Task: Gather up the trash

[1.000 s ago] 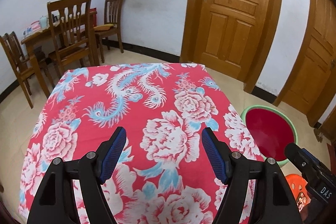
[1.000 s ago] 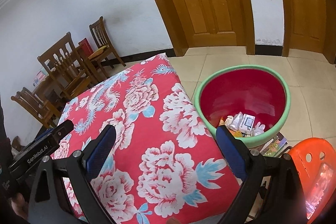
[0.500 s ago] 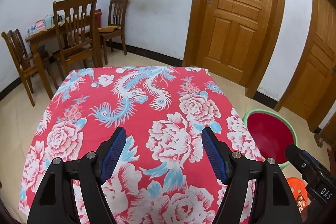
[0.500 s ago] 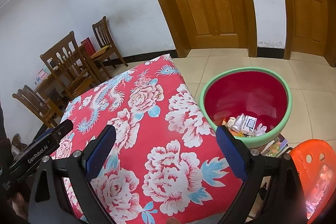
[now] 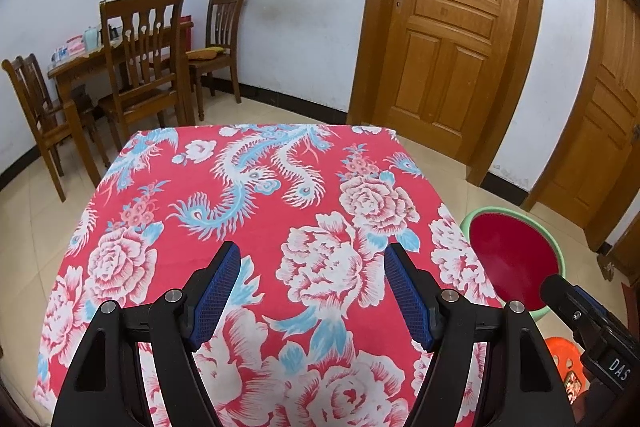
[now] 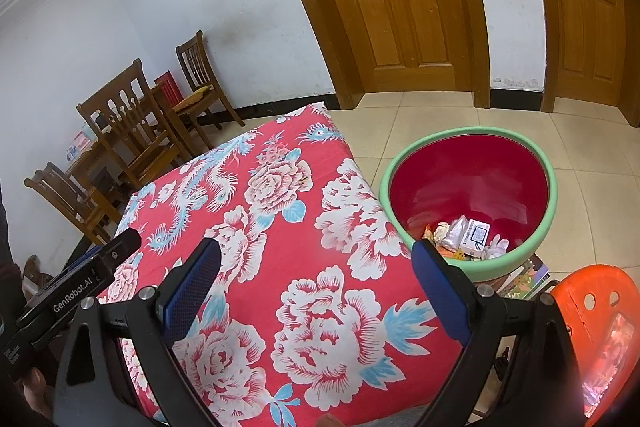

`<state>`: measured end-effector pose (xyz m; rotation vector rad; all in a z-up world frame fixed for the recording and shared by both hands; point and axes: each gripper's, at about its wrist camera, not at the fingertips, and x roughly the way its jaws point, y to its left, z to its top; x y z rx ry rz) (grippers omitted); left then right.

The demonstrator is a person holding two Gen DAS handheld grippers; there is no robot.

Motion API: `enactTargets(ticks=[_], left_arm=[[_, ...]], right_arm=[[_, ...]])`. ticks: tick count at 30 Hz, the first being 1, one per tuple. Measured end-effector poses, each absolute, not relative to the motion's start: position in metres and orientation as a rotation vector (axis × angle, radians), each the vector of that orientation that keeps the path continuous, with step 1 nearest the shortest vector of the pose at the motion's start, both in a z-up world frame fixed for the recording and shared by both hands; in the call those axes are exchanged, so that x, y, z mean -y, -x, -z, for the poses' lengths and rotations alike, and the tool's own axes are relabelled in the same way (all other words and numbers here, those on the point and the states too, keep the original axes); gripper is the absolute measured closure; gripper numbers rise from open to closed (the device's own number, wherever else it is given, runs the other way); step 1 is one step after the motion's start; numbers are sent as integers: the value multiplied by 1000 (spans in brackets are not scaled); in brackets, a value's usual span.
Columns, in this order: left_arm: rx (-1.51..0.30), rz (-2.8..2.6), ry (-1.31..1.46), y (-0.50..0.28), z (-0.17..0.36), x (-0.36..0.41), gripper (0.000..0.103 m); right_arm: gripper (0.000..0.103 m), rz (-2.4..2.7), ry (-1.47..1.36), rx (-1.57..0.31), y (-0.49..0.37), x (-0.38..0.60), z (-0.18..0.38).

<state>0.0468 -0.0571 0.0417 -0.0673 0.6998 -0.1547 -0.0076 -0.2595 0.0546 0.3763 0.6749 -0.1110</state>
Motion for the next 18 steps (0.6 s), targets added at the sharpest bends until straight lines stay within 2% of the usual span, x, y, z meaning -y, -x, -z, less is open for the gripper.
enactTargets(ticks=[18], left_arm=[[-701,154,66,-46,-42,58,28]], right_arm=[[8,112,-377,-675,8,260,-54]])
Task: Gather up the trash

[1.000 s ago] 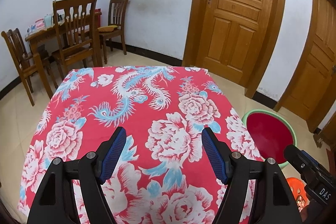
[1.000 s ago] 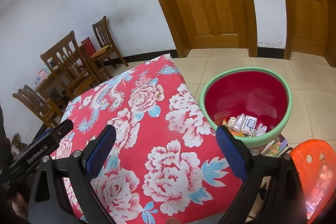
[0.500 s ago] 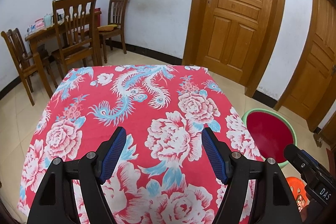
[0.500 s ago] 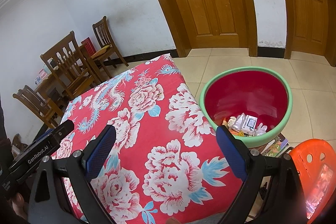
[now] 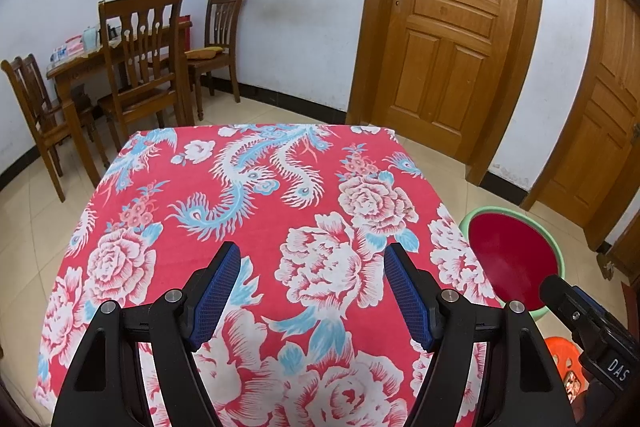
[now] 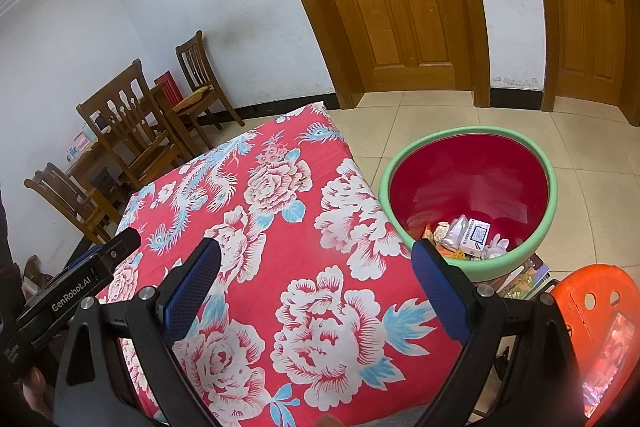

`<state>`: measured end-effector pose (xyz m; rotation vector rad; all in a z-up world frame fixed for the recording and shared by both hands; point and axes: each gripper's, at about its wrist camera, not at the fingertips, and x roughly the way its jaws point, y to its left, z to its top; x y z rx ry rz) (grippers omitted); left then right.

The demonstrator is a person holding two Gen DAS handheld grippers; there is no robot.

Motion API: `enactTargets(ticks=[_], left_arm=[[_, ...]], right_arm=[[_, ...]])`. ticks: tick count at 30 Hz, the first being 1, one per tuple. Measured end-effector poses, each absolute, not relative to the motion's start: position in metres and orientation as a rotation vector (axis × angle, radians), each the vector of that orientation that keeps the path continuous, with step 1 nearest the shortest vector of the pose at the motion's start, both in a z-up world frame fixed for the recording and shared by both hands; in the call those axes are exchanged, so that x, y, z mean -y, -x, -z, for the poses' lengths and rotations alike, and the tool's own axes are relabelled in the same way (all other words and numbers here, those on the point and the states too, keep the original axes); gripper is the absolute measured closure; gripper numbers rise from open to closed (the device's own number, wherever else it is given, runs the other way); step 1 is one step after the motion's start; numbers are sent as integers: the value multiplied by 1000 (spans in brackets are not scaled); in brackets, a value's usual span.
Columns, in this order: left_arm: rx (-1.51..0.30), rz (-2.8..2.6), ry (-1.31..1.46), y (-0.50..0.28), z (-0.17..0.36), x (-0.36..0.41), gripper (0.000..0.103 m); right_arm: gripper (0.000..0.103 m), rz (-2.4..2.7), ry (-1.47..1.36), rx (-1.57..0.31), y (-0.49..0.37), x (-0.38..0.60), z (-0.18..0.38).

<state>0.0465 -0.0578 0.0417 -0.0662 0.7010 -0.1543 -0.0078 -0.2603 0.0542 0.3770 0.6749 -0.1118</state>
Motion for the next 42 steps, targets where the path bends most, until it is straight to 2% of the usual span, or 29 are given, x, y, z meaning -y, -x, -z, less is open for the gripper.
enactTargets(ticks=[42], left_arm=[[-706,162,63,-47,-41,59,28]], right_arm=[[8,108,-382,-678,8,258,-55]])
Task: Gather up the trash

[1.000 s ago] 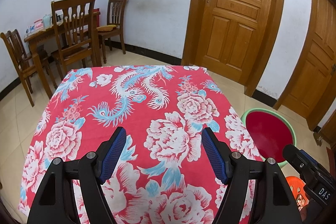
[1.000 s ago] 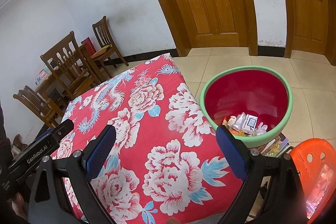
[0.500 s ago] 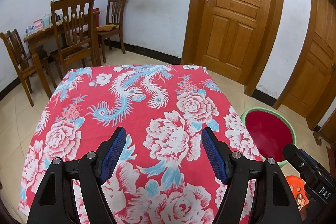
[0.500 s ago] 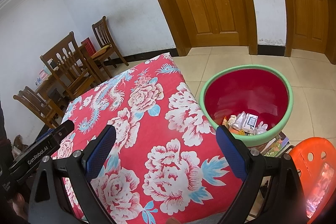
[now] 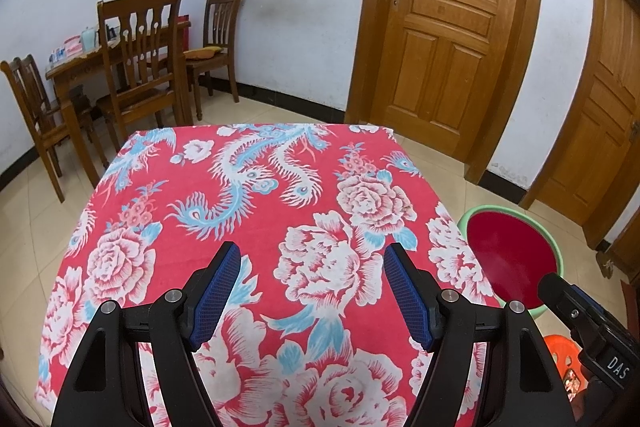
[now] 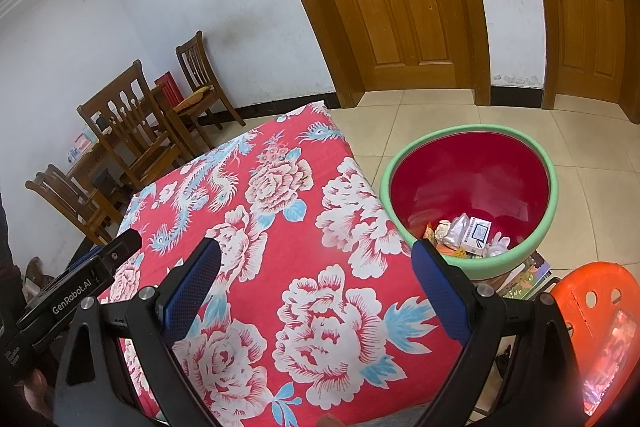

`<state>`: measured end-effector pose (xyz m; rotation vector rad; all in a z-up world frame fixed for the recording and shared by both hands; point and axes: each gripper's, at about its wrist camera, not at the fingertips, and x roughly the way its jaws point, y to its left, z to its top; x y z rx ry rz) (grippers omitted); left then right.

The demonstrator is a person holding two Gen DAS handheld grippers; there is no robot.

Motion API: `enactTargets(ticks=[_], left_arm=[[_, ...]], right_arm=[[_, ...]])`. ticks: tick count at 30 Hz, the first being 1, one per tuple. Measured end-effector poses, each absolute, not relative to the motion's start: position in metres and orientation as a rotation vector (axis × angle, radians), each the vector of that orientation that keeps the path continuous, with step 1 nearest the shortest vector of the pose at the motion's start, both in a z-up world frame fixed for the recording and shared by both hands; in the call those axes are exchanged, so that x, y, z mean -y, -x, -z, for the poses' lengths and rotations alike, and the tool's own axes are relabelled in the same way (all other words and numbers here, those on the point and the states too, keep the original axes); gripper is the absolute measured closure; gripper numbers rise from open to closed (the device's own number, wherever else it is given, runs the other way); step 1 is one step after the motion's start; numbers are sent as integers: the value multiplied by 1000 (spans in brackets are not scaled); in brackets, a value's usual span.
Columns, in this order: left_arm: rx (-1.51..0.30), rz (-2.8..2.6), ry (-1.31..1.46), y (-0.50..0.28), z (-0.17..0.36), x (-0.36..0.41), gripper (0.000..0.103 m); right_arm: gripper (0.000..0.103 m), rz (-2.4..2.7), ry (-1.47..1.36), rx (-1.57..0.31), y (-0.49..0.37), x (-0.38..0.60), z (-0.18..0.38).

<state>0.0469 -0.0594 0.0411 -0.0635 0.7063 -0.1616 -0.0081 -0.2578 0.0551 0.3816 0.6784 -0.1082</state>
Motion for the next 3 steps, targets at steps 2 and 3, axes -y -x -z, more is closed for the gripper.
enactTargets(ticks=[2,3], left_arm=[[-707,162,64,-47,-41,59,28],[-708,161,64,-47,-41,58,28]], right_arm=[[8,110,-382,-679,8,258,-55],[8,109,-383,-679,8,258,-55]])
